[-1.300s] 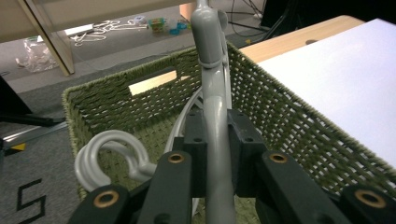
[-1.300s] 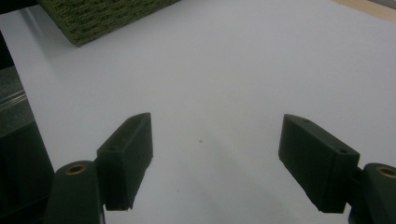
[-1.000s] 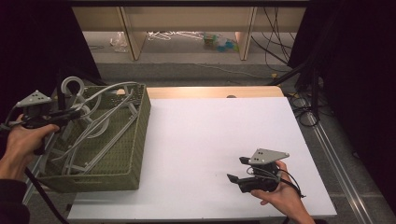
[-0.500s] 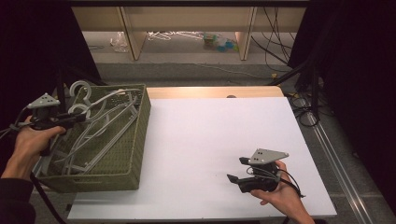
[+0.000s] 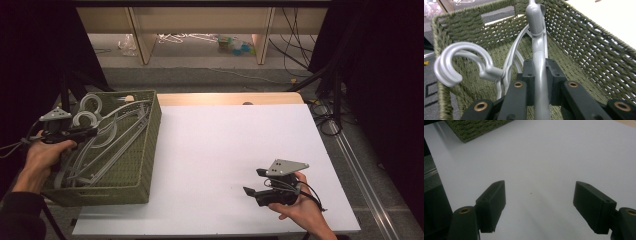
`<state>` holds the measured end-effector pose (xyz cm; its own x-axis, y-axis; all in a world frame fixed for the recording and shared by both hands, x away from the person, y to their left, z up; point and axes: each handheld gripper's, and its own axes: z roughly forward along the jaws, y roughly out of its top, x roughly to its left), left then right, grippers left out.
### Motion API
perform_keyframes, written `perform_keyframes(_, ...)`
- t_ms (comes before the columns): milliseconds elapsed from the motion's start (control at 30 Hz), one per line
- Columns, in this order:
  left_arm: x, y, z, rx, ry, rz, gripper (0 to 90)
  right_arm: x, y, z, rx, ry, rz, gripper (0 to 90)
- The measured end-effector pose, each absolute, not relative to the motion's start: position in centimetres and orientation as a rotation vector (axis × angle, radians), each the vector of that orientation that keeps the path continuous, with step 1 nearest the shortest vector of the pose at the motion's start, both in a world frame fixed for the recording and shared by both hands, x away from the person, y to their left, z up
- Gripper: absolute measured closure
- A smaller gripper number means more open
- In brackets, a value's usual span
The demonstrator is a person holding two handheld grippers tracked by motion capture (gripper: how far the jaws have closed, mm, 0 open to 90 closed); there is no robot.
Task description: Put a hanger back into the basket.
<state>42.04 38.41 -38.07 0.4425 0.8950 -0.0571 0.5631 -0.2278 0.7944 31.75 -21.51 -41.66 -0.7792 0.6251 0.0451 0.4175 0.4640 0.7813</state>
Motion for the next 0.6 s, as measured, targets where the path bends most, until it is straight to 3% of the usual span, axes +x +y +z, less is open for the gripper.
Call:
perform_keyframes(300,42.1,38.4,-40.0,1.937,1.293,0.513,78.8,31.8,-21.5,-41.7,0.895,2.465,1.212,27.1)
perform_keyframes(600,42.2,38.6,-40.1,2.025,1.342,0.59,74.0,31.9,-21.6,-41.7,0.888,2.46,1.213,27.1)
